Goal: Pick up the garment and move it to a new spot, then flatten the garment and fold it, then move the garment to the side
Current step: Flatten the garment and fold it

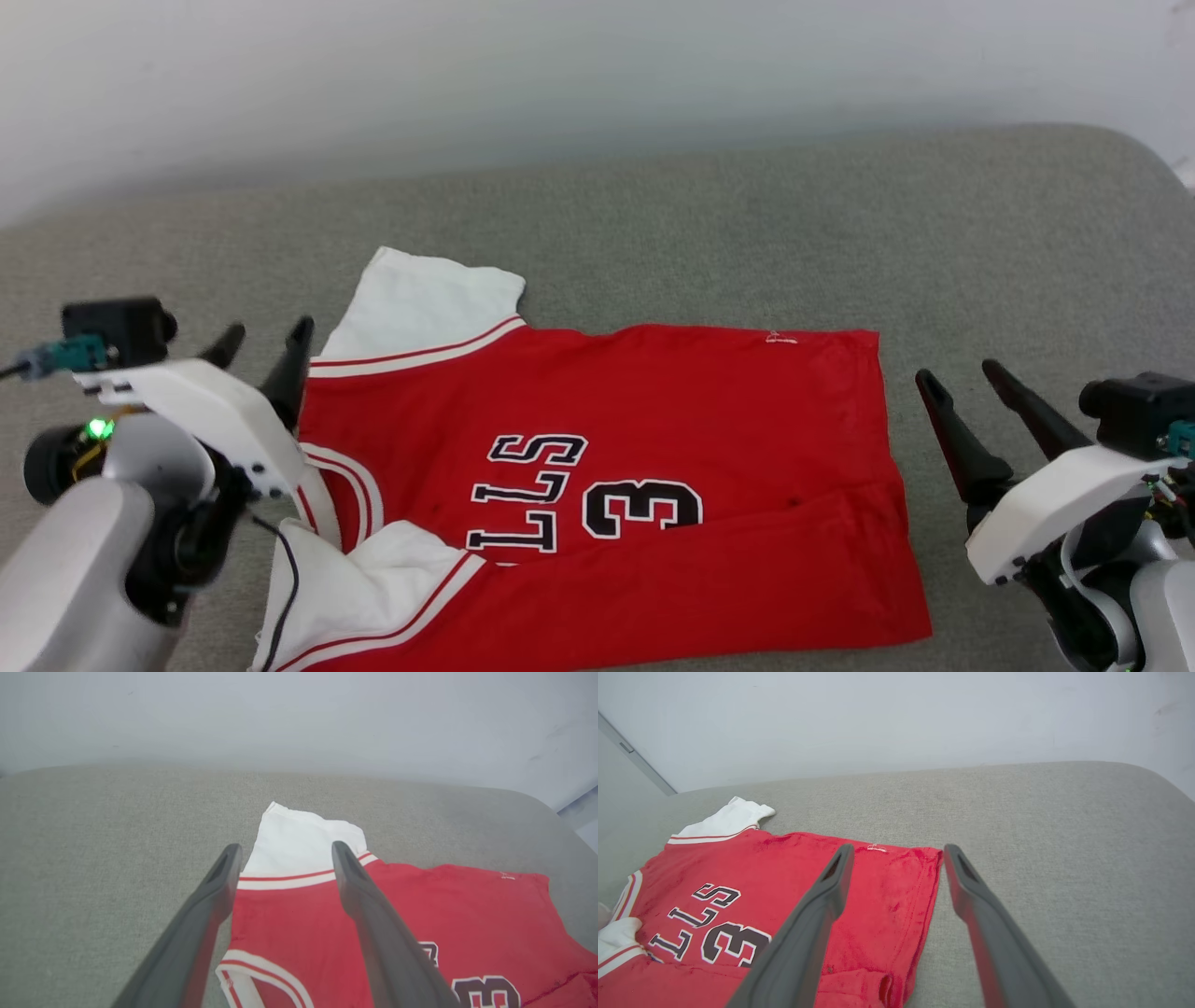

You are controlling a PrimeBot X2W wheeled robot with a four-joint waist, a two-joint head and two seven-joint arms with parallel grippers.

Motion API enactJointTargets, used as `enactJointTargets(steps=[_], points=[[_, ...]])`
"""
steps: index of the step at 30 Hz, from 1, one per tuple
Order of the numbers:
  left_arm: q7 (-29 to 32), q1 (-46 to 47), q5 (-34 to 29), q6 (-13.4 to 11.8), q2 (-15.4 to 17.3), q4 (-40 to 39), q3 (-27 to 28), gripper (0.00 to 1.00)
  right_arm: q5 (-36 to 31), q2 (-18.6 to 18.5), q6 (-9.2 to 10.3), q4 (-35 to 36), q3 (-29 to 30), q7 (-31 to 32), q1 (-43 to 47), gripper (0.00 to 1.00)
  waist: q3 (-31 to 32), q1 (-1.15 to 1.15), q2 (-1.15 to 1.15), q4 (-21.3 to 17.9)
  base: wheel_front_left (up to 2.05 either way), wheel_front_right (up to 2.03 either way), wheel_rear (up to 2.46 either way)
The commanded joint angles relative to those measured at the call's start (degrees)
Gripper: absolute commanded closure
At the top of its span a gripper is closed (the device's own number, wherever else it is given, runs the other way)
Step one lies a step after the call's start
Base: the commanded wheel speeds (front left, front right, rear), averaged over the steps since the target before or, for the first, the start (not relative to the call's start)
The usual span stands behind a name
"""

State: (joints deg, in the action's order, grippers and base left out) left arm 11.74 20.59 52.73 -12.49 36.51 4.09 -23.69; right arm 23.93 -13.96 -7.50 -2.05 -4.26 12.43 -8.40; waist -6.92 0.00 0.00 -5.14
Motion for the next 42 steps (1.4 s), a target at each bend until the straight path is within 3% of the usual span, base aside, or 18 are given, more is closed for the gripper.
enactJointTargets(steps=[1,9,17,22,25,29,30,31,33,38,42], points=[[-0.3,1.9,-0.4,-0.3,-0.2,0.2,0.5,0.0,-0.3,0.5,0.02,0.6,0.2,-0.5,-1.1,0.0,-3.7,0.0,0.0,-2.3,0.0,0.0,0.0],[3.4,17.5,-1.4,1.2,1.5,7.1,2.3,0.0,-2.9,3.5,0.02,4.4,1.4,-6.1,-7.1,0.0,-14.2,0.0,0.0,-7.6,0.0,0.0,0.0],[21.2,29.2,3.1,6.4,6.9,16.0,0.8,0.0,-2.9,6.2,0.02,4.5,1.1,-7.8,-9.1,0.0,-20.8,0.0,0.0,-12.9,0.0,0.0,0.0],[33.6,32.2,4.6,4.5,12.0,17.9,-0.2,0.0,-2.4,7.2,0.02,3.4,0.4,-8.6,-9.0,0.0,-23.5,0.0,0.0,-15.6,0.0,0.0,0.0],[38.1,32.9,5.1,3.3,14.0,17.5,-0.7,0.0,-1.9,7.8,0.02,3.0,-0.2,-8.9,-9.2,0.0,-25.0,0.0,0.0,-16.6,0.0,0.0,0.0],[43.4,31.0,6.2,1.5,13.9,17.8,-2.2,0.0,-1.3,8.0,0.02,2.1,-0.6,-9.1,-9.7,0.0,-26.2,0.0,0.0,-17.2,0.0,0.0,0.0],[45.3,30.0,6.9,0.7,13.4,17.9,-2.8,0.09,-1.2,8.0,0.02,1.9,-0.6,-9.2,-9.8,0.0,-26.3,0.0,0.0,-17.3,0.0,0.0,0.0],[46.9,29.0,7.4,0.1,12.9,17.7,-3.4,0.33,-1.0,8.0,0.02,1.6,-0.7,-9.2,-10.0,0.0,-26.5,0.0,0.0,-17.4,0.0,0.0,0.0],[47.2,27.6,8.2,-0.8,12.0,16.9,-3.5,1.0,-0.4,7.9,0.02,1.4,-0.7,-8.9,-10.7,0.0,-26.8,0.0,0.0,-17.5,0.0,0.0,0.0],[45.0,26.1,8.7,-1.2,11.1,16.0,-2.8,1.0,2.0,6.3,0.02,0.9,-2.5,-5.1,-12.2,0.0,-26.8,0.0,0.0,-17.0,0.0,0.0,0.0],[42.6,27.2,8.2,-0.4,10.1,15.6,-2.5,1.0,5.1,4.8,0.02,-1.2,-4.0,1.9,-15.1,0.0,-26.3,0.0,0.0,-15.5,0.0,0.0,0.0]])
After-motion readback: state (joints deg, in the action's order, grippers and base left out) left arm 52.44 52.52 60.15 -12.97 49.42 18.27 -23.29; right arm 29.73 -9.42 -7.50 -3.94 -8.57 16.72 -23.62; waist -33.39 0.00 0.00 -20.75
